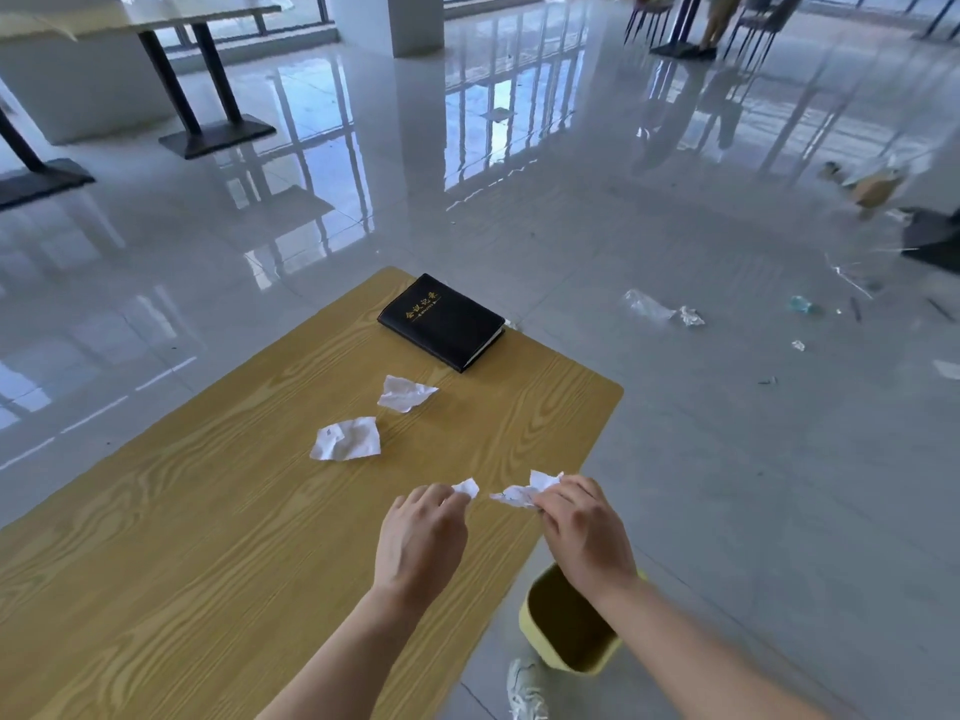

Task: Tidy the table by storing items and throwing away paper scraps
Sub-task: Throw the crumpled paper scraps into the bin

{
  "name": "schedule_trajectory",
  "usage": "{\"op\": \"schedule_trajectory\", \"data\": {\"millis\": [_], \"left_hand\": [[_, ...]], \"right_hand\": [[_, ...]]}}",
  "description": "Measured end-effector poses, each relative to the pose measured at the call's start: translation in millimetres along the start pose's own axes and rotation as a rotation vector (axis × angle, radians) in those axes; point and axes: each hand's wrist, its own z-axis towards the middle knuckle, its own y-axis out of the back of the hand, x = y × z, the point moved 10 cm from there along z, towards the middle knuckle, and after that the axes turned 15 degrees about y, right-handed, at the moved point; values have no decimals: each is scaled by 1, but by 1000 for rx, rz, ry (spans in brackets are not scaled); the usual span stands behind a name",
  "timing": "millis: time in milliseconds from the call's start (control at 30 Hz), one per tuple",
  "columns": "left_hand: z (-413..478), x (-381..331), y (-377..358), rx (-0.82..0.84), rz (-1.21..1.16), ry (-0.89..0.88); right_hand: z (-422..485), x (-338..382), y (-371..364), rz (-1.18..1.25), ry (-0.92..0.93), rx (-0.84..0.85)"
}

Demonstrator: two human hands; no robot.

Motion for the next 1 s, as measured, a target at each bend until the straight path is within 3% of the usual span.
{"op": "schedule_trajectory", "data": {"millis": [267,533,800,1000], "left_hand": [[-24,-44,-10,27,-12,-99],[-44,-127,-43,63,-68,-155],[-59,-197,-119,106,17,-115],[-56,-209,-185,179,62,-25]], "right_hand": [[-48,-19,19,-21,-89,-53],[-99,-87,40,-3,-210,-29],[-150,-180,31,54,-229,55],[-176,-225,0,101,-208,124]]}}
